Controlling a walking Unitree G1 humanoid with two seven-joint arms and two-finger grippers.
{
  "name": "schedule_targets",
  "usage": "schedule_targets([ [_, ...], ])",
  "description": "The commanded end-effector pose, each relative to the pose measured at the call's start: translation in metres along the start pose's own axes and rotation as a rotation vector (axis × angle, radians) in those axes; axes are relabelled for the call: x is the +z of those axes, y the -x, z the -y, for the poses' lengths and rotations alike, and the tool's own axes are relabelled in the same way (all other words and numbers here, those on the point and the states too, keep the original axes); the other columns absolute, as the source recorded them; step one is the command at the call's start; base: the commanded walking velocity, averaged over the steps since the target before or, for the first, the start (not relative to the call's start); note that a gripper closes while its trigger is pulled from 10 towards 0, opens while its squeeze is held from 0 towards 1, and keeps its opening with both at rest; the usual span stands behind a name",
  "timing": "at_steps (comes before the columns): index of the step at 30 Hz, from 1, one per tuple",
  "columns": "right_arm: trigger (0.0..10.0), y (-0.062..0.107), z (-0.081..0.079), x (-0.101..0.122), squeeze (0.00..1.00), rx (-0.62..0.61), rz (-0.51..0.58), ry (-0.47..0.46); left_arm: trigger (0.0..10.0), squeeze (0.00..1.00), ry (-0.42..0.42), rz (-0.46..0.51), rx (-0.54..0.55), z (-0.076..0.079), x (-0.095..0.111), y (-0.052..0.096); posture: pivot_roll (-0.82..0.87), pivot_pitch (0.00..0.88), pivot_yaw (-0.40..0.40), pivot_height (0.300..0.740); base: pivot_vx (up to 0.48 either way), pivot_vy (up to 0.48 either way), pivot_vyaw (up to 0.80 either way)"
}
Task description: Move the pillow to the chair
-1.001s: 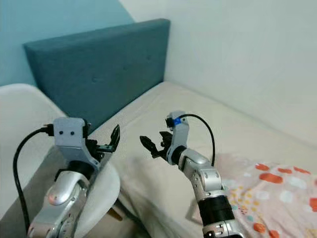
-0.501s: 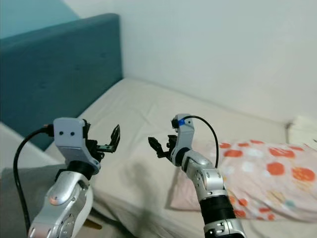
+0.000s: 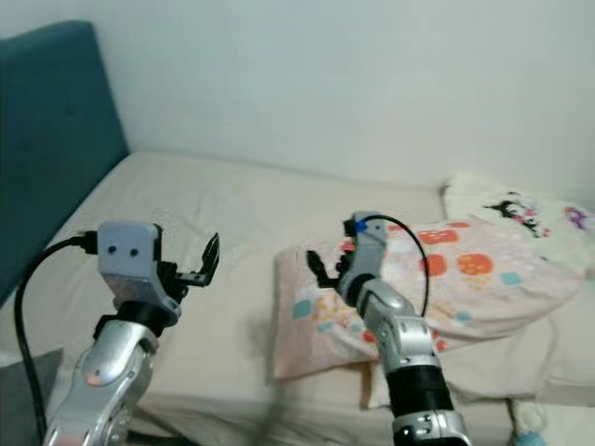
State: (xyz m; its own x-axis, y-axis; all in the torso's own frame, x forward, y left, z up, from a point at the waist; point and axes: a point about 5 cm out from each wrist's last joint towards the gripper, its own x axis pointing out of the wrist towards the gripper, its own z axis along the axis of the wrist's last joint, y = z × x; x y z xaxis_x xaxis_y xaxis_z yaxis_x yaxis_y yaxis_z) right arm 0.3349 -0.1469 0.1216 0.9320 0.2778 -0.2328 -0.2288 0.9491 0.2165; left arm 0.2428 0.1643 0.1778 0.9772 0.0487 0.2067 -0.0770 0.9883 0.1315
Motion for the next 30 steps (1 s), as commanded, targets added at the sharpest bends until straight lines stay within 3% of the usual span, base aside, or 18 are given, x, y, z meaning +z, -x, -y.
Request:
schedule_targets([
  [1,10.0,0.007,0.001,-0.01,0.0,0.026,-0.009,0.026,10.0,0.0,-0.067,-0.07,0.054,-0.012,-0.017,0.005,0.08,0.0,-0.119,0.74,0.0,0.0,-0.74],
  [3,10.0,0.016,-0.001,-0.012,0.0,0.103,0.014,0.076,10.0,0.0,-0.081,-0.107,0.068,-0.015,-0.026,0.014,0.08,0.0,-0.119,0.74,0.0,0.0,-0.74],
  [4,10.0,0.023,-0.001,-0.015,0.0,0.134,0.019,0.15,10.0,0.0,-0.085,-0.125,0.06,-0.013,-0.03,0.02,0.08,0.0,-0.118,0.74,0.0,0.0,-0.75],
  [5,10.0,0.023,-0.001,-0.015,0.0,0.134,0.019,0.15,10.0,0.0,-0.085,-0.125,0.06,-0.013,-0.03,0.02,0.08,0.0,-0.118,0.74,0.0,0.0,-0.75],
  [7,10.0,0.035,0.001,-0.024,0.0,0.167,0.015,0.239,10.0,0.0,-0.081,-0.15,0.051,-0.01,-0.034,0.03,0.08,0.0,-0.121,0.74,0.0,0.0,-0.75],
  [13,10.0,0.053,0.01,-0.04,0.0,0.135,0.0,0.214,10.0,0.0,-0.077,-0.205,0.135,-0.02,-0.046,0.037,0.07,0.0,-0.114,0.74,0.0,0.0,-0.75],
  [23,10.0,0.049,0.009,-0.038,0.0,0.123,0.021,0.224,10.0,0.0,-0.096,-0.199,0.143,-0.021,-0.049,0.036,0.08,0.0,-0.115,0.74,0.0,0.0,-0.75],
  [30,10.0,0.048,0.01,-0.036,0.0,0.114,0.039,0.233,10.0,0.0,-0.118,-0.231,0.154,-0.022,-0.052,0.037,0.08,0.0,-0.111,0.74,0.0,-0.303,0.0],
])
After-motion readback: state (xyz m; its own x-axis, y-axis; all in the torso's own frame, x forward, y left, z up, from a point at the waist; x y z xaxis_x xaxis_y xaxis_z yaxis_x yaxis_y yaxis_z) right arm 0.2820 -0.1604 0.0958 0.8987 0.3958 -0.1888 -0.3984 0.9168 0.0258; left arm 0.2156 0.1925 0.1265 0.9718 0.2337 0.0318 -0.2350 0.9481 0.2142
